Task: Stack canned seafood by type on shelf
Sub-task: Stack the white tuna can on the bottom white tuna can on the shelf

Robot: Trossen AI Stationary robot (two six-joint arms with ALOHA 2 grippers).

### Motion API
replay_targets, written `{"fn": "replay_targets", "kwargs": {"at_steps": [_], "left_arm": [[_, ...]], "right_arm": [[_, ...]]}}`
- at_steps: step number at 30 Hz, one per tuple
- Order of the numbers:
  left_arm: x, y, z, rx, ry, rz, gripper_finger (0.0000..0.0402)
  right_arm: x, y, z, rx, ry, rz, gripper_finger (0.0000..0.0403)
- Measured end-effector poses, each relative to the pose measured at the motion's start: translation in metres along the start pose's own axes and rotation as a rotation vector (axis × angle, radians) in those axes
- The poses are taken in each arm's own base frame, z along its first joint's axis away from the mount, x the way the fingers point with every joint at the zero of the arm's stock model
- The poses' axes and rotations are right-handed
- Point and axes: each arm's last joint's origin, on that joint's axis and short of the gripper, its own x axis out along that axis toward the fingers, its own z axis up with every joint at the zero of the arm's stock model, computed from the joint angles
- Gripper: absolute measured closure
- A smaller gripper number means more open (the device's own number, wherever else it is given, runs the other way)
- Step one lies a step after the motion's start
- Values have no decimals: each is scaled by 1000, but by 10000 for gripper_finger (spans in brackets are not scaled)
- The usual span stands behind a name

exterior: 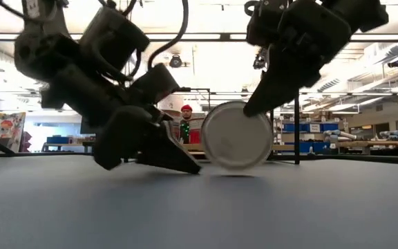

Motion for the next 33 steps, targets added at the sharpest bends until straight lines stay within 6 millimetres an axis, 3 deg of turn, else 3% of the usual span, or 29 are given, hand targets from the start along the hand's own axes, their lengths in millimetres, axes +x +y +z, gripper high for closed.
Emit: {"fn": "replay_targets", "kwargs": {"at_steps": [4, 8, 15, 21, 27, 33], "left_arm": [[-14, 0, 8, 28, 54, 52, 397], [-21, -2, 17, 30, 30, 71, 397], [-21, -4, 18, 49, 23, 70, 396], [-21, -4, 19, 48, 14, 70, 396], [-21, -4, 19, 49, 13, 69, 396], [-22, -4, 19, 50, 11, 66, 396]], "right_arm": [[-18, -12, 13, 36, -41, -22, 266], [-44, -38, 31, 105, -109, -64, 265], [-94, -117, 56, 429, -258, -191, 265], [-104, -177, 55, 627, -262, -231, 265], [-102, -201, 53, 669, -266, -270, 265], [-106, -195, 54, 643, -276, -249, 263]]}}
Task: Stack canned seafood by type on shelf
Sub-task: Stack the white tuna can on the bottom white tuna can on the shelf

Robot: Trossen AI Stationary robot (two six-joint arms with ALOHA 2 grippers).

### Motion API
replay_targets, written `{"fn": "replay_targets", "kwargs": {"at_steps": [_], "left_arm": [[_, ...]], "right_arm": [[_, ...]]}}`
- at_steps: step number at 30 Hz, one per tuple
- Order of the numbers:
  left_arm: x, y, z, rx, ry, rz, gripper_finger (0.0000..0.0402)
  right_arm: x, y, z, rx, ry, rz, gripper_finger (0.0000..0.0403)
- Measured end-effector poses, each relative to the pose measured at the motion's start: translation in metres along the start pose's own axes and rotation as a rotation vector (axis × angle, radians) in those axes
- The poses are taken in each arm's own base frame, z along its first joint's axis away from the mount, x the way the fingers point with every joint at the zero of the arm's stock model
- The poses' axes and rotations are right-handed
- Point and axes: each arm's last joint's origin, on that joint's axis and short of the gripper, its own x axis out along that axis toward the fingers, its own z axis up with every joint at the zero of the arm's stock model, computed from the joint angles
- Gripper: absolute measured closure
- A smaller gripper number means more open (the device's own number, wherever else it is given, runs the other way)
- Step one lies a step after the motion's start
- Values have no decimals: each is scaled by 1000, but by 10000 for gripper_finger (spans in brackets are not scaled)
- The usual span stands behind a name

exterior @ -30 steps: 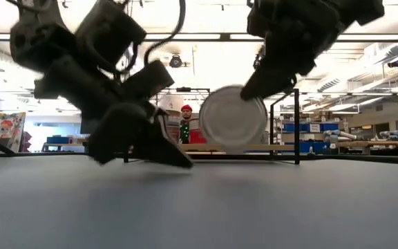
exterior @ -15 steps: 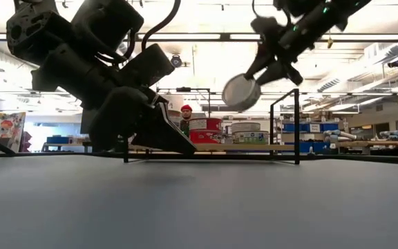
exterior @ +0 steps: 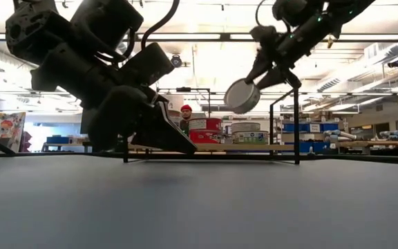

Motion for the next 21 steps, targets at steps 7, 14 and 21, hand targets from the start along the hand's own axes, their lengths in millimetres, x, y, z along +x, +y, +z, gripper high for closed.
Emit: {"fn": "replay_targets", "kwargs": {"at_steps": [7, 14, 21], "left_arm": [[0, -1, 0, 0, -1, -4, 396], [-1, -3, -1, 8, 5, -11, 396], [-2, -4, -1, 10, 5, -14, 396]], "right_arm": [[-21, 17, 5, -2, -78, 42, 263], [-69, 29, -8, 20, -204, -6, 263], [-62, 30, -76, 216, -372, 98, 263]]}}
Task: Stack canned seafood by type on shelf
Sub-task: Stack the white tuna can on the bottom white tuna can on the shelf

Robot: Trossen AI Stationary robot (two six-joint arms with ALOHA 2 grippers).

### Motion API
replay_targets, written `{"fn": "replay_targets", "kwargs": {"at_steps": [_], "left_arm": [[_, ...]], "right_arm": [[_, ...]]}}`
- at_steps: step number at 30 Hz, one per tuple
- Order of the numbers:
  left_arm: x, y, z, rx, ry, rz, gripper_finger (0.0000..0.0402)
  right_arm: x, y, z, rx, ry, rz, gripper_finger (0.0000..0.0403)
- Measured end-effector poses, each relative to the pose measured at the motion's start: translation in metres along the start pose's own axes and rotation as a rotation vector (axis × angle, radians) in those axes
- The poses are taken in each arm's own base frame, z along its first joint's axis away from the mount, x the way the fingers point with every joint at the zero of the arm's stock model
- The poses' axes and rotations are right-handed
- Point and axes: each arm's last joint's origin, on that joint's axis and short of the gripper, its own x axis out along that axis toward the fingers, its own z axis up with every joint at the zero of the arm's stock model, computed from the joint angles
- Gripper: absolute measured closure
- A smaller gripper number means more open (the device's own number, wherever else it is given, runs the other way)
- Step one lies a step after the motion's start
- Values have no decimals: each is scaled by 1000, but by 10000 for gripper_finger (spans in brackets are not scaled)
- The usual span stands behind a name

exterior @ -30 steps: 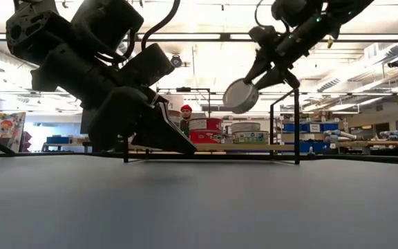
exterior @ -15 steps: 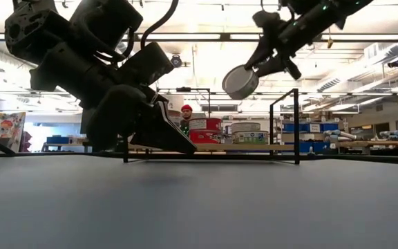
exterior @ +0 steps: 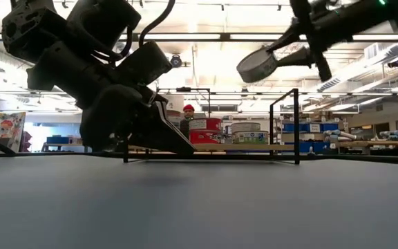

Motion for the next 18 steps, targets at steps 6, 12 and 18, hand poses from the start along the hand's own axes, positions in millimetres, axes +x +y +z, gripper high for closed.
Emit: {"fn": "replay_targets", "kwargs": {"at_steps": [6, 12, 18], "left_arm": [[-1, -3, 0, 5, -3, -9, 396], [-1, -3, 1, 9, -4, -8, 396], [-1, -3, 1, 13, -7, -7, 396]], "right_arm": [[-10, -27, -63, 300, -281, 123, 263], [-9, -27, -95, 434, -420, 49, 263], [17, -9, -118, 552, -445, 21, 263]]}}
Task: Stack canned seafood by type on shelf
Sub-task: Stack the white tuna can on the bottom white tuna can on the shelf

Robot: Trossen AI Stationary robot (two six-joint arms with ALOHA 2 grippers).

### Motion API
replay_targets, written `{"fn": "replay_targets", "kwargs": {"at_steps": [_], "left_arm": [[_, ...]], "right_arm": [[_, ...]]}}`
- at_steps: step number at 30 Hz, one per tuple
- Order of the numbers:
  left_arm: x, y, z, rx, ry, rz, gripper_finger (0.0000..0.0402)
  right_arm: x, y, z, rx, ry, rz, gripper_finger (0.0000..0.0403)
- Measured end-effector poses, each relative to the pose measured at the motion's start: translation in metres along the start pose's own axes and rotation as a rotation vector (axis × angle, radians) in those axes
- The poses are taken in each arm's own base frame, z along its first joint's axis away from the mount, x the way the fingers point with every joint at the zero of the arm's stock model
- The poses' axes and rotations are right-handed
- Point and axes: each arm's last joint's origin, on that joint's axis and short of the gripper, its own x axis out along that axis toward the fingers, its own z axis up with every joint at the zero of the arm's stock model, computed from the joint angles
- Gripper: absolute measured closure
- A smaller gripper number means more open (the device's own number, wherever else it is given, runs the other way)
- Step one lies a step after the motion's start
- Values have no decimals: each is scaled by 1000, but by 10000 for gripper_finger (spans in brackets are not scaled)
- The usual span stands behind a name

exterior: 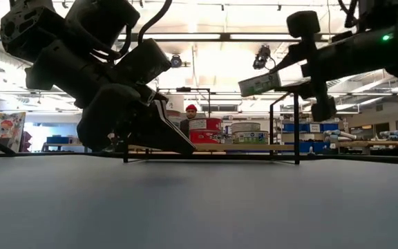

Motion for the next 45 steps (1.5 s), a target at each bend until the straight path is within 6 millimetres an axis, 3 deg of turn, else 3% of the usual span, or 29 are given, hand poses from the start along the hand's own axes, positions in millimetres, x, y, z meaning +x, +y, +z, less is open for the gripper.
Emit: {"fn": "replay_targets", "kwargs": {"at_steps": [6, 13, 32, 45], "left_arm": [[-1, -2, 0, 18, -1, -4, 396], [-2, -1, 2, 17, -11, -5, 396], [-10, 0, 12, 26, -43, -10, 396], [-11, -2, 13, 28, -45, -16, 396]], "right_arm": [[10, -13, -13, 87, -113, -46, 263], [35, -28, -22, 170, -204, -76, 263], [69, -49, -8, 205, -289, -100, 263], [76, -50, -4, 183, -257, -96, 187]]}}
